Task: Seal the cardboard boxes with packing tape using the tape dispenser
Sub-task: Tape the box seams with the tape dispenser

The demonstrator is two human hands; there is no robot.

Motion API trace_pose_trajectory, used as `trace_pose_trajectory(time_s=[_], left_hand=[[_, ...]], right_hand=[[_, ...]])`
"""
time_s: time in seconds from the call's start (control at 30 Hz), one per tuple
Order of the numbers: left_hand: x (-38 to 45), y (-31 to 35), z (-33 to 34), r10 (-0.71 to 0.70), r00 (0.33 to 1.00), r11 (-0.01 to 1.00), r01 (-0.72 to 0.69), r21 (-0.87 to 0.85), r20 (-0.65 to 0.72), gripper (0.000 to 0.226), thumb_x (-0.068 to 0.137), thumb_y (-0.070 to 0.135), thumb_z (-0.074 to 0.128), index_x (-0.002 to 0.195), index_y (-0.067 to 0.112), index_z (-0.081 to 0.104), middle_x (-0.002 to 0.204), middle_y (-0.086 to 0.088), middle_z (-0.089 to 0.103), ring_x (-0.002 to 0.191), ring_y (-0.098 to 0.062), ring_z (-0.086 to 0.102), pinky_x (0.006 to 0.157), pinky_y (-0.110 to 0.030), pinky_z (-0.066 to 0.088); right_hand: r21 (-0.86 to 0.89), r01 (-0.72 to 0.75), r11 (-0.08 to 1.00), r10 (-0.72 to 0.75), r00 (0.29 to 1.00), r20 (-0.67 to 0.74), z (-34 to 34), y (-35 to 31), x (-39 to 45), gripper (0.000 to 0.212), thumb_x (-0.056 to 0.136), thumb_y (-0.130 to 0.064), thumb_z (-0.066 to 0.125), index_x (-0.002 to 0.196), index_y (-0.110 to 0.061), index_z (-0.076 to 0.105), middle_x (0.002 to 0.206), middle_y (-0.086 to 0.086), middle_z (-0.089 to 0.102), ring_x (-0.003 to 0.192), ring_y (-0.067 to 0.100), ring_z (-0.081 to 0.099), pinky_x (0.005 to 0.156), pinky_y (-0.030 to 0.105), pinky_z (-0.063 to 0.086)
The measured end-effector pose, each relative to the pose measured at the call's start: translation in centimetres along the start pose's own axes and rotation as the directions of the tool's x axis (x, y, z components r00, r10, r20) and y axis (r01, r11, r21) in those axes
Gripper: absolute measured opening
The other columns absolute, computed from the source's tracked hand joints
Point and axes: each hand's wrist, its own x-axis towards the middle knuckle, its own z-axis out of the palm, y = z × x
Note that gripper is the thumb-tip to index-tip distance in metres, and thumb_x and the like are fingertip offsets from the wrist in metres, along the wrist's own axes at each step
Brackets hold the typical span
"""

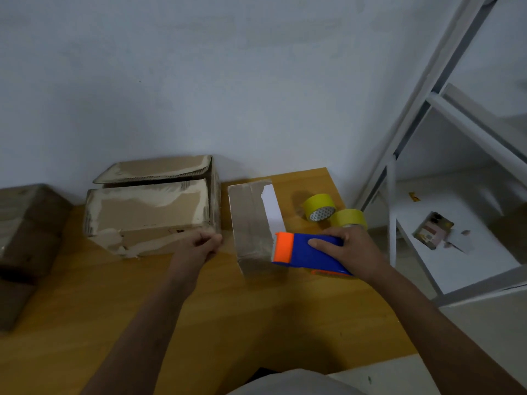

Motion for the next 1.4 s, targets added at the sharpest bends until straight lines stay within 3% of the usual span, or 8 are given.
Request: trace_pose_trajectory(time_s=[0.07,0.17,0.47,0.83,0.97,1.13,1.27,1.4], left_hand=[[-0.2,-0.5,0.5,-0.018,0.999,1.0,0.017,-0.015,-0.045,0.028,0.095,0.015,0.062,0.069,0.008,0.053,0.063,0.002,0.042,0.061,-0.012,0.04,0.063,-0.026,0.038],[-0.5,-1.3,1.0,-0.041,0.998,0.998,0.038,-0.054,-0.05,0.03,0.095,0.017,0.063,0.074,-0.001,0.054,0.066,-0.005,0.039,0.064,-0.015,0.038,0.064,-0.026,0.038],[-1.6,-3.3,3.0,-0.078,0.987,0.987,0.057,-0.151,-0.139,0.019,0.091,0.014,0.067,0.072,0.012,0.062,0.061,0.006,0.051,0.059,-0.006,0.048,0.06,-0.02,0.045],[-3.9,-3.5,7.0,-0.008,0.922,0.996,-0.029,-0.089,-0.387,0.015,0.09,0.015,0.07,0.076,0.014,0.065,0.069,0.002,0.06,0.068,-0.01,0.055,0.069,-0.025,0.051],[-4.6,-4.2,4.7,-0.055,0.849,0.998,0.026,-0.062,-0.526,0.014,0.092,0.02,0.069,0.08,0.016,0.062,0.073,0.0,0.059,0.073,-0.016,0.053,0.072,-0.034,0.048],[-4.7,-4.5,4.6,-0.1,0.856,0.994,0.112,-0.007,-0.508,0.014,0.096,0.026,0.064,0.089,0.015,0.06,0.082,-0.002,0.06,0.08,-0.02,0.055,0.085,-0.045,0.05],[-4.0,-4.1,5.0,-0.137,0.847,0.99,0.13,-0.049,-0.513,0.017,0.094,0.031,0.066,0.091,0.016,0.06,0.088,-0.002,0.06,0.085,-0.02,0.057,0.087,-0.044,0.051],[-3.1,-4.4,5.5,-0.187,0.843,0.979,0.203,-0.023,-0.504,0.028,0.087,0.041,0.072,0.093,0.02,0.055,0.092,0.003,0.055,0.082,-0.015,0.053,0.069,-0.029,0.045]], right_hand=[[0.024,0.023,0.999,-0.023,1.0,0.004,-0.2,0.1,-0.1,0.039,0.072,-0.069,0.055,0.098,-0.042,0.069,0.091,-0.015,0.072,0.08,0.002,0.067,0.07,0.03,0.058],[0.074,0.021,0.997,-0.024,0.999,0.037,-0.7,0.4,-0.2,0.043,0.072,-0.068,0.056,0.098,-0.037,0.07,0.092,-0.013,0.073,0.079,0.0,0.067,0.069,0.026,0.057],[0.03,0.032,0.999,-0.034,0.998,0.055,-3.0,2.3,0.2,0.046,0.07,-0.069,0.058,0.081,-0.025,0.062,0.079,-0.007,0.071,0.07,0.005,0.067,0.067,0.041,0.058],[-0.048,0.131,0.99,-0.118,0.971,0.206,-5.4,3.1,2.3,0.024,0.086,-0.044,0.066,0.083,-0.021,0.061,0.08,-0.003,0.069,0.063,0.003,0.064,0.05,0.015,0.045],[-0.099,0.132,0.986,-0.111,0.974,0.195,-6.6,4.6,3.1,0.029,0.081,-0.05,0.067,0.081,-0.022,0.06,0.078,-0.001,0.07,0.063,0.007,0.065,0.056,0.031,0.053],[-0.144,0.121,0.982,-0.099,0.984,0.151,-7.1,6.3,4.1,0.038,0.072,-0.064,0.06,0.078,-0.026,0.06,0.077,-0.004,0.071,0.063,0.007,0.066,0.052,0.024,0.049],[-0.107,0.092,0.99,-0.078,0.989,0.129,-6.7,6.9,4.5,0.042,0.07,-0.067,0.06,0.079,-0.025,0.059,0.077,-0.003,0.071,0.061,0.008,0.067,0.05,0.025,0.049],[-0.118,0.083,0.99,-0.067,0.989,0.135,-6.2,7.1,4.8,0.042,0.069,-0.068,0.059,0.079,-0.027,0.058,0.075,-0.005,0.07,0.062,0.008,0.067,0.051,0.025,0.05]])
